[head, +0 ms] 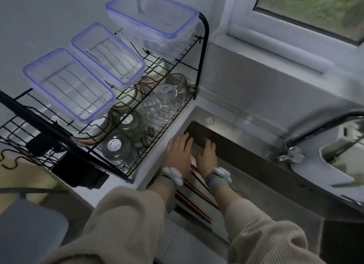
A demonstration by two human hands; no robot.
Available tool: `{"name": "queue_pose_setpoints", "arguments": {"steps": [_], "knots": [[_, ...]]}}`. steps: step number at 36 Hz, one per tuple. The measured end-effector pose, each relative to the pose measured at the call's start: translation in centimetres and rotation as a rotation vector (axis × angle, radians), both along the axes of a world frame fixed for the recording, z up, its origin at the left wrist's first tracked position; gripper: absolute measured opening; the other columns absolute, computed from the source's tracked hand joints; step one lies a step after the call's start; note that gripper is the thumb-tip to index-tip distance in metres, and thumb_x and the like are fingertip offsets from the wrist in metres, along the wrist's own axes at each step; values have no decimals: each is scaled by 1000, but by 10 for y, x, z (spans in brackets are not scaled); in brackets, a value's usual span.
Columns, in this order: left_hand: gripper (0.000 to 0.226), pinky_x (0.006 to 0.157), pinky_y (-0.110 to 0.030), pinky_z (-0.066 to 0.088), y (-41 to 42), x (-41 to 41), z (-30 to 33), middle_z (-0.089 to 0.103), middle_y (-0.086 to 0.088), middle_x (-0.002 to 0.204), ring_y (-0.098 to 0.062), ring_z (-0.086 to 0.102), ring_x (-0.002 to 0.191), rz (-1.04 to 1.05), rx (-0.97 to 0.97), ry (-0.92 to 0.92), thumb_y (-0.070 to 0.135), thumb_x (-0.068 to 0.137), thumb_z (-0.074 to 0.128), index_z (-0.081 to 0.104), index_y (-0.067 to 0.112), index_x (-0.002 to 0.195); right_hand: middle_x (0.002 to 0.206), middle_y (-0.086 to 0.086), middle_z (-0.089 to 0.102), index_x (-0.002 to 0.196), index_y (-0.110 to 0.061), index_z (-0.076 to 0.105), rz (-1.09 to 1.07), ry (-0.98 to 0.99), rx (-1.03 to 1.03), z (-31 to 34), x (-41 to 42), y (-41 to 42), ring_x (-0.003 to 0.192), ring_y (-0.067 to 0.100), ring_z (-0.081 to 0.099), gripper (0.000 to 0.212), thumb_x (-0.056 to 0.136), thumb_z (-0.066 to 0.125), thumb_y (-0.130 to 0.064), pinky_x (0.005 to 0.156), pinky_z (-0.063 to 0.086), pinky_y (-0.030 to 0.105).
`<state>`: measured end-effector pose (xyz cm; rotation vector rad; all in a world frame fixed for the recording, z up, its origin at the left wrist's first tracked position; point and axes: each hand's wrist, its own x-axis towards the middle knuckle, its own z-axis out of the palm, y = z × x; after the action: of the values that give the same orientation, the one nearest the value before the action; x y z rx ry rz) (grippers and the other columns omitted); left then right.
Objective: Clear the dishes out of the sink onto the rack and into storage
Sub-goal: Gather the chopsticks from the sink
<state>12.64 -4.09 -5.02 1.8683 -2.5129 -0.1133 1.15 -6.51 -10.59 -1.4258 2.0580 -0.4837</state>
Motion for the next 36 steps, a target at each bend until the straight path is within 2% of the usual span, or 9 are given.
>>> {"name": "queue_pose_setpoints", "arguments": {"steps": [2, 4, 9, 15, 20, 25, 30, 32, 36], "knots": [[58, 119, -37, 10, 9, -1, -17, 17, -6, 159, -21, 18, 146, 2, 155, -76, 25, 97, 34, 18, 16, 152, 137, 13, 40, 138, -14, 39, 4, 37, 17, -10, -9, 12, 107, 36, 56, 45, 93, 45, -7, 81, 48, 39], [57, 118, -36, 9, 11, 5, -22, 22, -8, 156, -23, 20, 143, 23, 181, -106, 24, 96, 33, 20, 15, 150, 137, 12, 41, 136, -14, 42, 36, 28, 21, -12, -12, 16, 109, 35, 54, 44, 92, 45, -6, 82, 46, 38], [45, 117, -38, 16, 28, -9, -49, 43, -9, 140, -25, 38, 130, -18, 364, -208, 26, 95, 39, 40, 13, 139, 132, 13, 47, 127, -12, 50, 14, 53, 137, -37, -53, 57, 110, 34, 53, 40, 90, 42, -2, 78, 39, 29], [46, 105, -33, 31, 29, -22, -74, 43, -11, 138, -27, 40, 129, -98, 589, -279, 26, 92, 49, 43, 13, 136, 132, 15, 48, 126, -8, 53, 47, 102, 304, -56, -88, 98, 119, 33, 48, 38, 89, 43, -1, 93, 43, 35], [45, 102, -32, 33, 16, -40, -97, 41, -11, 139, -27, 40, 128, -207, 585, -279, 24, 92, 51, 43, 13, 134, 123, 19, 54, 118, -6, 57, 44, 134, 354, -70, -110, 125, 112, 36, 50, 31, 89, 47, -6, 88, 45, 38], [49, 104, -33, 34, -7, -66, -123, 33, -11, 147, -26, 32, 136, -293, 548, -189, 24, 94, 50, 37, 10, 140, 124, 17, 51, 121, -9, 56, 6, 122, 381, -85, -120, 142, 115, 34, 47, 36, 85, 52, -8, 90, 43, 36], [74, 112, -35, 27, -21, -94, -144, 11, -12, 160, -27, 17, 146, -346, 502, -188, 15, 90, 55, 16, 8, 152, 127, 17, 44, 129, -9, 47, -17, 177, 353, -90, -116, 134, 117, 36, 42, 45, 84, 53, -7, 92, 41, 39], [76, 114, -35, 23, -22, -105, -156, 7, -12, 161, -26, 12, 148, -414, 494, -194, 13, 90, 54, 12, 7, 153, 133, 17, 41, 132, -8, 43, -6, 202, 342, -92, -112, 126, 120, 36, 40, 50, 83, 55, -9, 93, 41, 42], [77, 111, -33, 28, -21, -117, -180, 16, -10, 159, -24, 17, 146, -509, 459, -233, 18, 87, 57, 16, 10, 152, 141, 12, 37, 135, -11, 41, 30, 221, 312, -96, -105, 110, 129, 32, 36, 53, 84, 55, -13, 94, 40, 41]]}}
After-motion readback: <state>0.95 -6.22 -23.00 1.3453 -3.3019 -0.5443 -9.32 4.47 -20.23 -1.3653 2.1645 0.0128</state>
